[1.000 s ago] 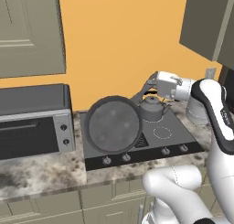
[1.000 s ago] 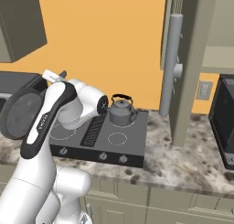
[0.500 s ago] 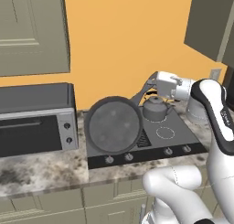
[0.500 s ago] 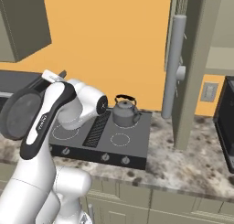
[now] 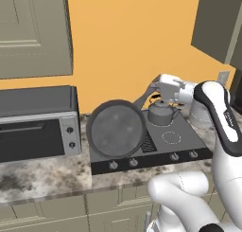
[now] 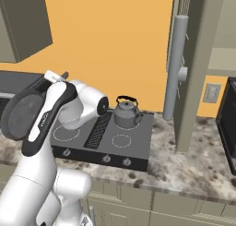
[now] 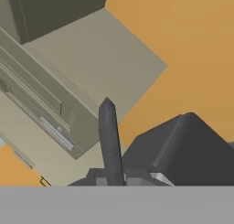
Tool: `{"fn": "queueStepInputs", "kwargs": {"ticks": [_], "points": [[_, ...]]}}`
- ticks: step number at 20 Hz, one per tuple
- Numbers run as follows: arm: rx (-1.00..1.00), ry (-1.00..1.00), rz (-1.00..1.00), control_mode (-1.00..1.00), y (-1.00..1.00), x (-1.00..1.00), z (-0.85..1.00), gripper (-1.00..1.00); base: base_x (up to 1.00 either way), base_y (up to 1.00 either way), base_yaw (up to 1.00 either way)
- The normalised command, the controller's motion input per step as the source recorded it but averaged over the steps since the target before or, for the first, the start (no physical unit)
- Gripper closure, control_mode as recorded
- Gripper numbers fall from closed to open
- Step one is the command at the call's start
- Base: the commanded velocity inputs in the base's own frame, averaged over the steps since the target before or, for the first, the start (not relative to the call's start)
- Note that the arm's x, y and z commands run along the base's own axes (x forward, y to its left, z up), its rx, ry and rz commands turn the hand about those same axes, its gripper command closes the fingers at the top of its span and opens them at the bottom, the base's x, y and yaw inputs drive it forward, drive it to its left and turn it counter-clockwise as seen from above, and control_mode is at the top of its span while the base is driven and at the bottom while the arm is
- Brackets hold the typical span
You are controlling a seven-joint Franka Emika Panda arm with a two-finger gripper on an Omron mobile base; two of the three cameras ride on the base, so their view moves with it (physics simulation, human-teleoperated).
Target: Pick the pan from the cabinet and place it on the stove. Then turn on the stove burner for the pan.
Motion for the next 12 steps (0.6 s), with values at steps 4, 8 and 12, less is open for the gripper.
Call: {"fn": "queueStepInputs", "kwargs": {"ticks": [4,8,12], "points": [[0.02,0.00,-0.15,-1.00,0.00,0.51,-0.18,1.00,0.00,0.00,0.00],[0.02,0.00,-0.18,-1.00,0.00,0.47,-0.14,1.00,0.00,0.00,0.00],[0.02,0.00,-0.23,-1.00,-0.01,0.43,-0.18,1.00,0.00,0.00,0.00]]}}
